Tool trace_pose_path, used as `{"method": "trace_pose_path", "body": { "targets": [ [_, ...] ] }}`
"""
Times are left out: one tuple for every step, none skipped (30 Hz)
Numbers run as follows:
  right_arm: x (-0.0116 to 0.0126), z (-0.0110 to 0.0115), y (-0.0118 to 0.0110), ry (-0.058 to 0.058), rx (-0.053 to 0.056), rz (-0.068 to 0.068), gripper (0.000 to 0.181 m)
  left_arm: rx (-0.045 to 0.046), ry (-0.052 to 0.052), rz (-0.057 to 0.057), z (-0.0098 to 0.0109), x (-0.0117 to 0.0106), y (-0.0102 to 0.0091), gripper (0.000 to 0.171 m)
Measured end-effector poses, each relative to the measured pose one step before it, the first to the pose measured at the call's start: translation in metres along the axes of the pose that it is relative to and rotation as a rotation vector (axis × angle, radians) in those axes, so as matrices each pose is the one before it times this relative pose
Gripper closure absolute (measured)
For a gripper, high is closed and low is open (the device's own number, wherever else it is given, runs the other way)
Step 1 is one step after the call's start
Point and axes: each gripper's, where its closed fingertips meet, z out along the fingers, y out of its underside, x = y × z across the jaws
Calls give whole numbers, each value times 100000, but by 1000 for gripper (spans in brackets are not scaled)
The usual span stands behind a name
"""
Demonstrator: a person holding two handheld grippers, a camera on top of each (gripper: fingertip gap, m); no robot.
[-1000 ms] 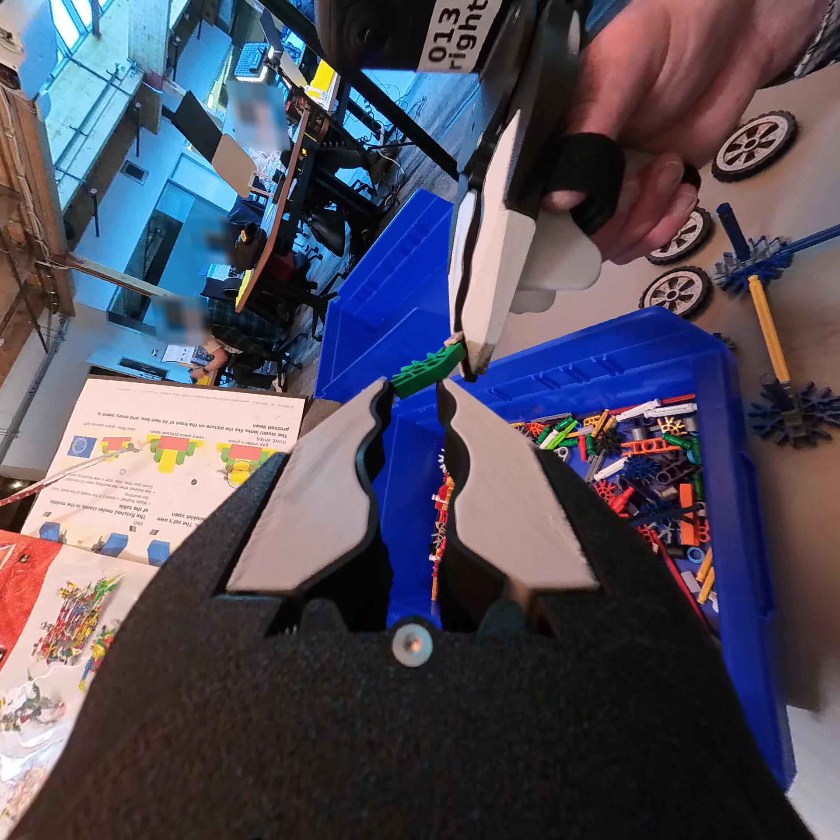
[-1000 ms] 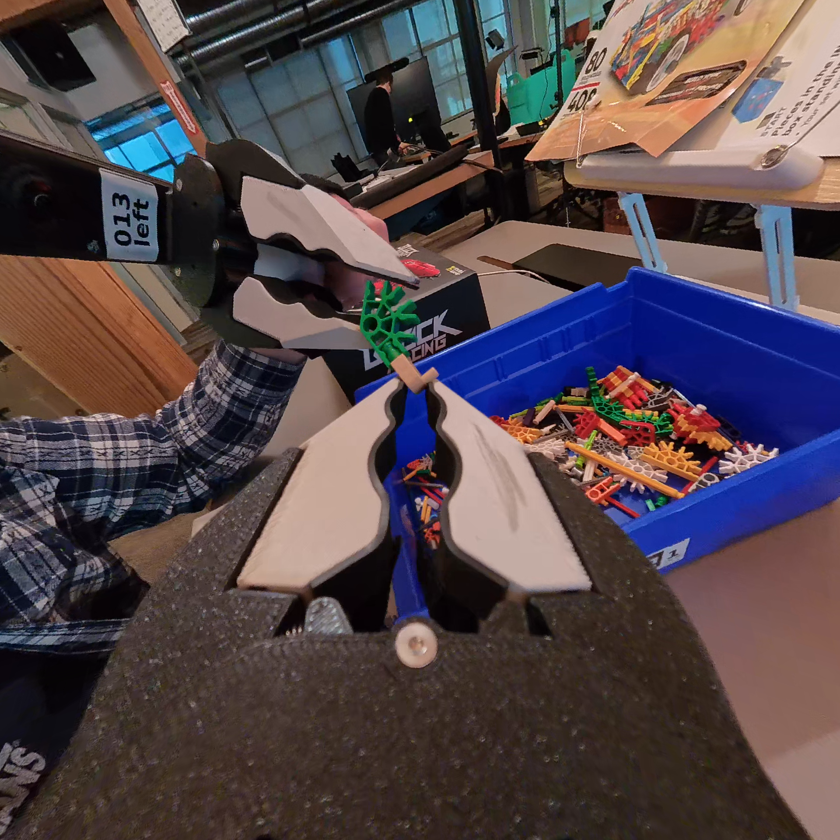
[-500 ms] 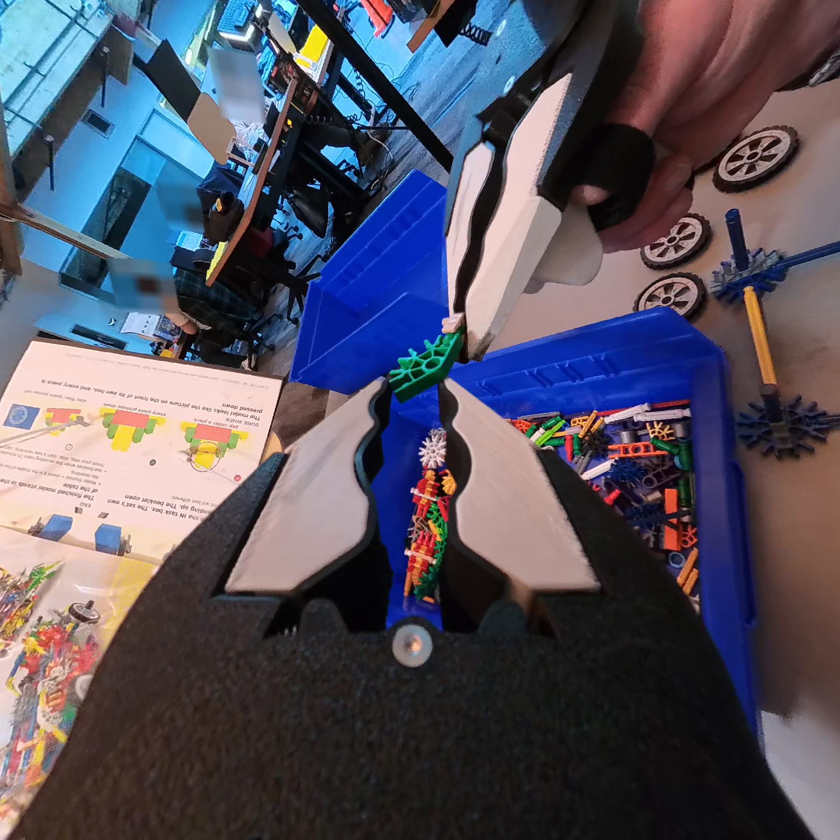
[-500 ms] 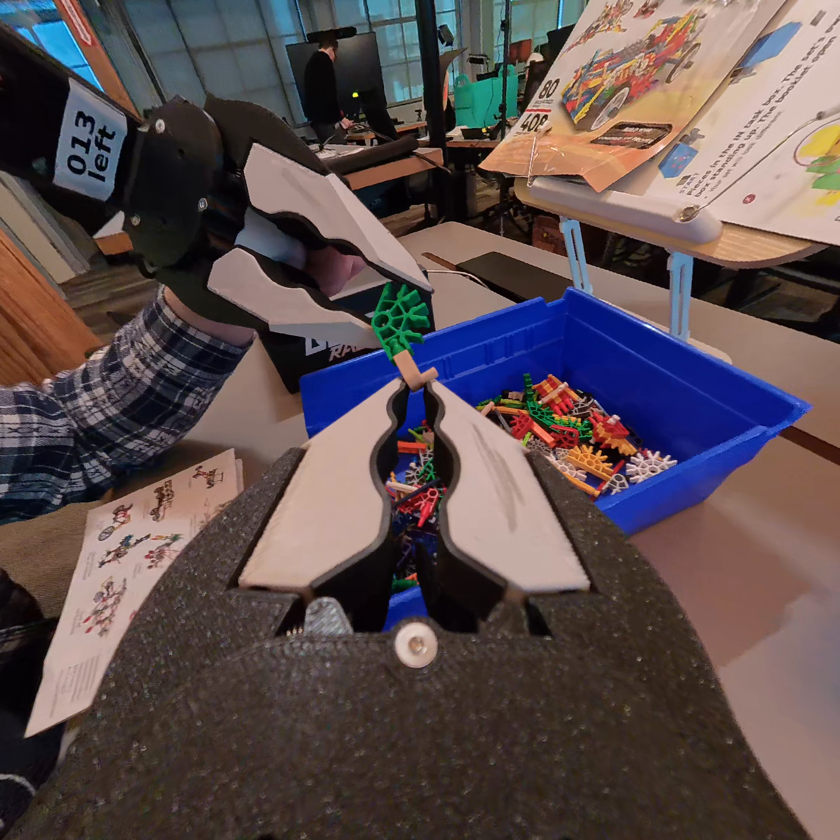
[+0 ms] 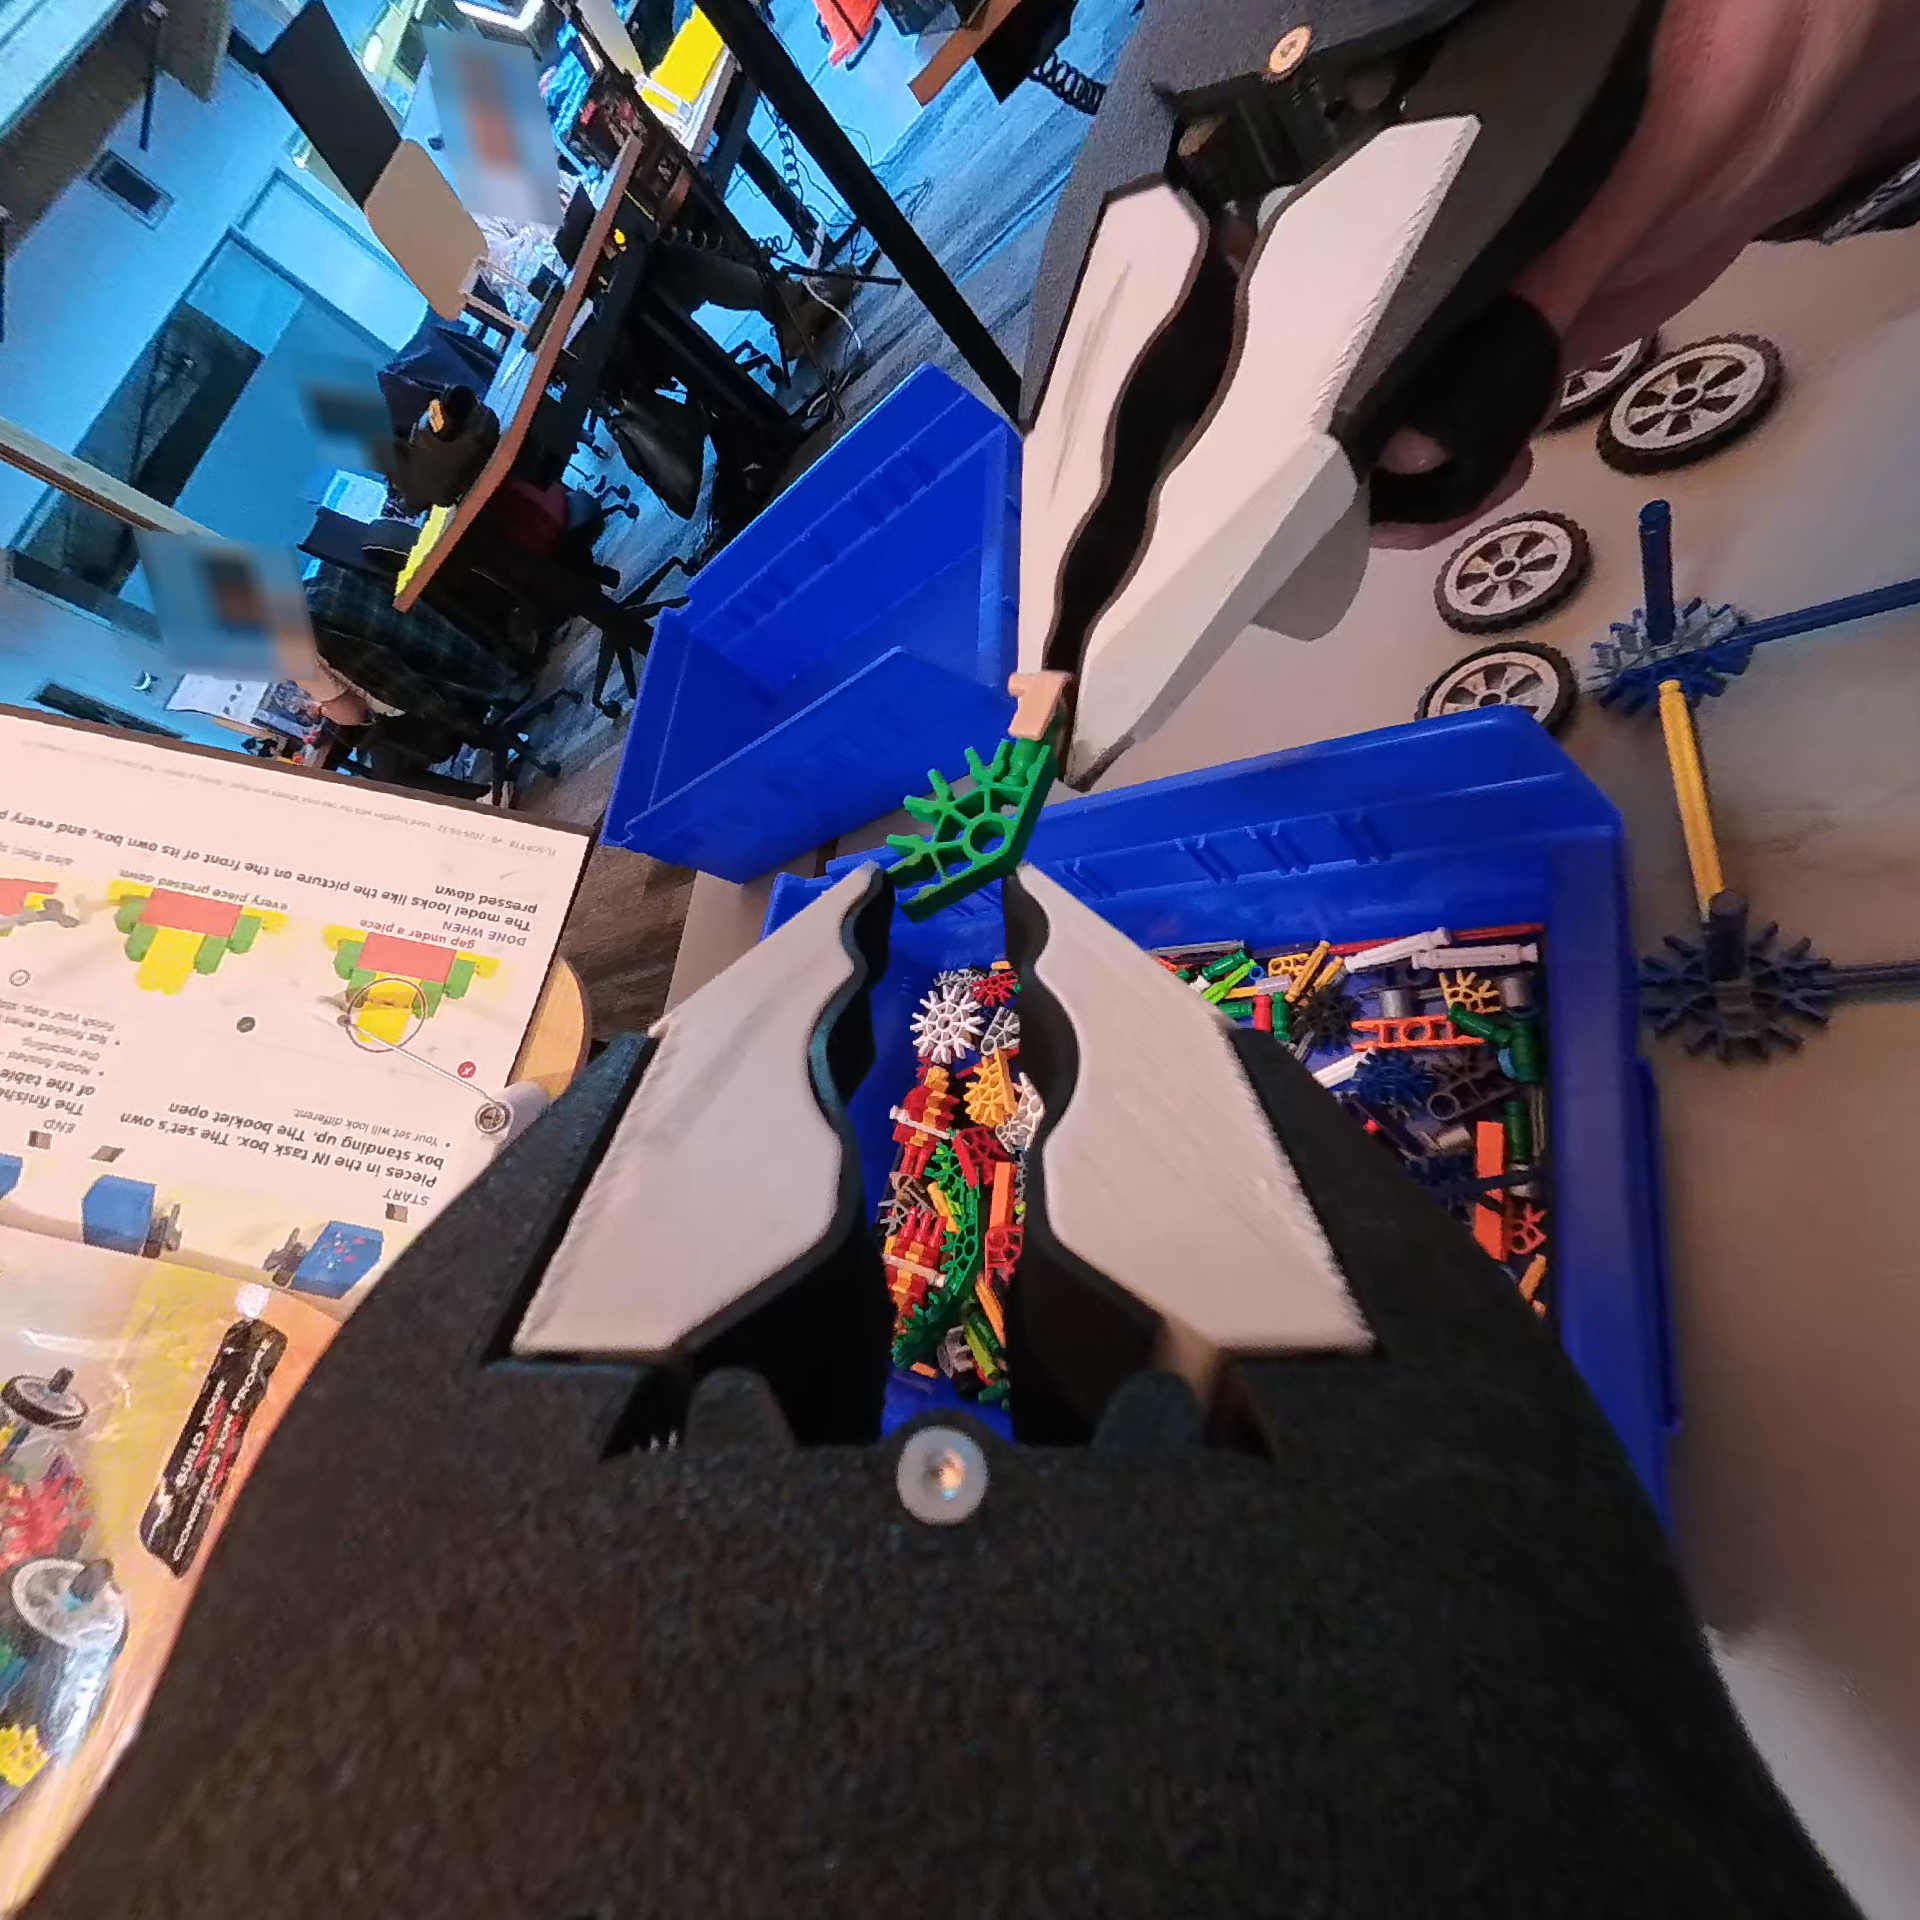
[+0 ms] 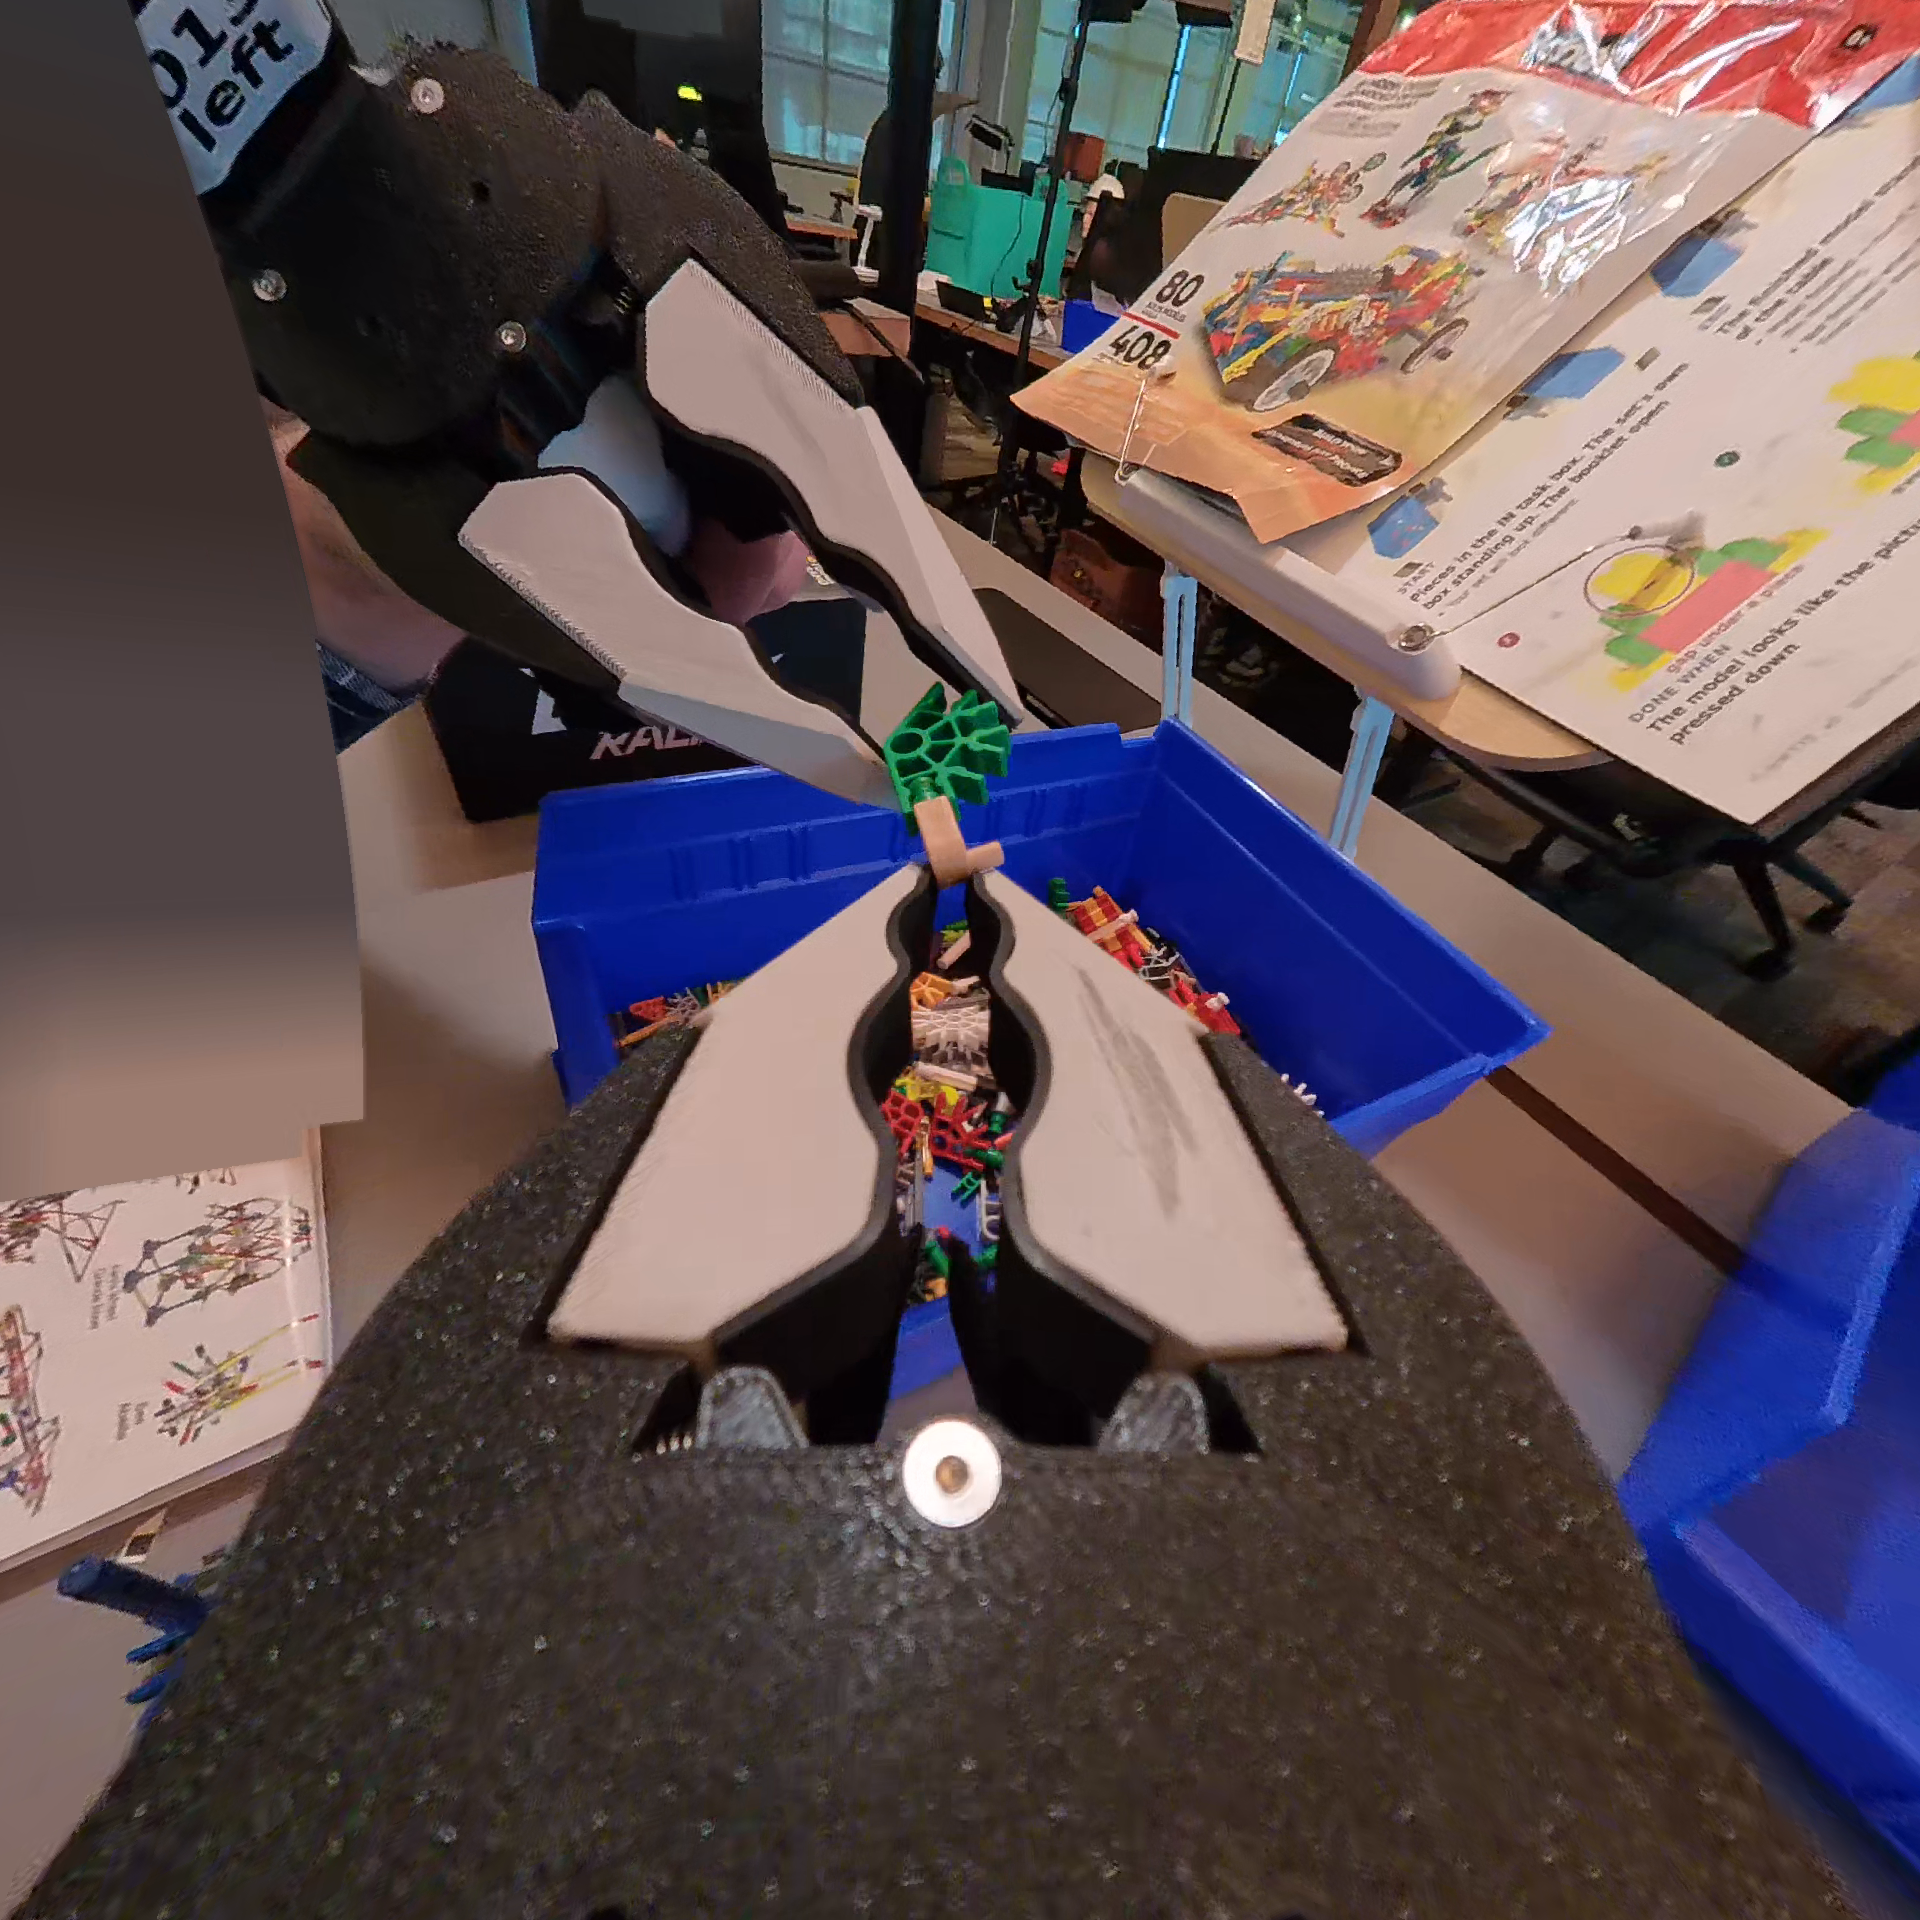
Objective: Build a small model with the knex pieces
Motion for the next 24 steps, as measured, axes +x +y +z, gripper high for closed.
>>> {"method": "trace_pose_path", "body": {
  "targets": [
    [-5, 0, -32, 361, 37, -841, 176, 58, 103, -172, 19, -1, 25, 152],
    [-4, 1, -17, 257, 24, -640, 177, 2, 142, -92, 20, 15, 30, 152],
    [-28, -4, -6, 152, -54, -503, 177, -39, 224, -120, 13, 22, 29, 152],
    [-12, 0, 13, 147, -115, -500, 177, 30, 177, -154, 5, 22, 22, 152],
    [-6, -15, -2, 157, -43, -438, 177, 90, 95, -139, 12, 6, 1, 152],
    [-12, -15, -10, 108, 33, -270, 177, 89, 97, -161, 12, 8, 1, 152],
    [2, -7, -16, 59, 31, -149, 177, 2, 129, -128, 16, 19, 13, 152],
    [-14, 3, 8, 28, -17, -84, 177, -100, 141, -44, 9, 15, 27, 152],
    [-13, 9, 16, -2, -1, -43, 177, -133, 110, 51, 16, 27, 35, 152],
    [-20, 9, 24, -87, -52, 18, 177, -193, 168, 41, 17, 28, 46, 152],
    [-11, 5, 38, -82, -60, 55, 177, -127, 169, -52, 28, 27, 40, 152],
    [-1, 3, 27, -26, 40, 69, 177, -17, 145, -131, 22, 24, 9, 152],
    [1, -8, 19, -42, 41, 72, 177, -72, 160, -42, 22, 26, 23, 152],
    [-7, 2, 24, -22, -31, 3, 177, -149, 186, 5, 31, 32, 50, 152],
    [-23, -7, 4, 0, 18, -90, 177, -137, 238, -77, 28, 39, 42, 152],
    [-20, -5, -14, -5, 75, -119, 177, -90, 221, -79, 31, 36, 35, 152],
    [-22, -6, 9, -54, -8, -85, 177, -58, 205, -98, 22, 16, 41, 152],
    [-25, 12, 21, -131, -116, -27, 177, -124, 245, -134, 28, 33, 50, 152],
    [-8, 12, 26, -90, -59, -23, 177, -117, 207, -55, 22, 30, 46, 152],
    [-14, 2, 23, -77, -26, 0, 177, -61, 259, -78, 9, 37, 35, 153],
    [-5, 18, 49, -67, -77, 55, 177, 30, 252, -150, 11, 25, 25, 154],
    [-17, 21, 63, -41, -48, 89, 177, 67, 250, -124, 17, 29, 27, 154],
    [-19, 25, 89, -77, -88, 134, 177, -176, 369, -95, 17, 45, 64, 152],
    [-30, 35, 113, -82, -136, 181, 177, -266, 466, -90, 36, 61, 102, 153]
  ]
}}
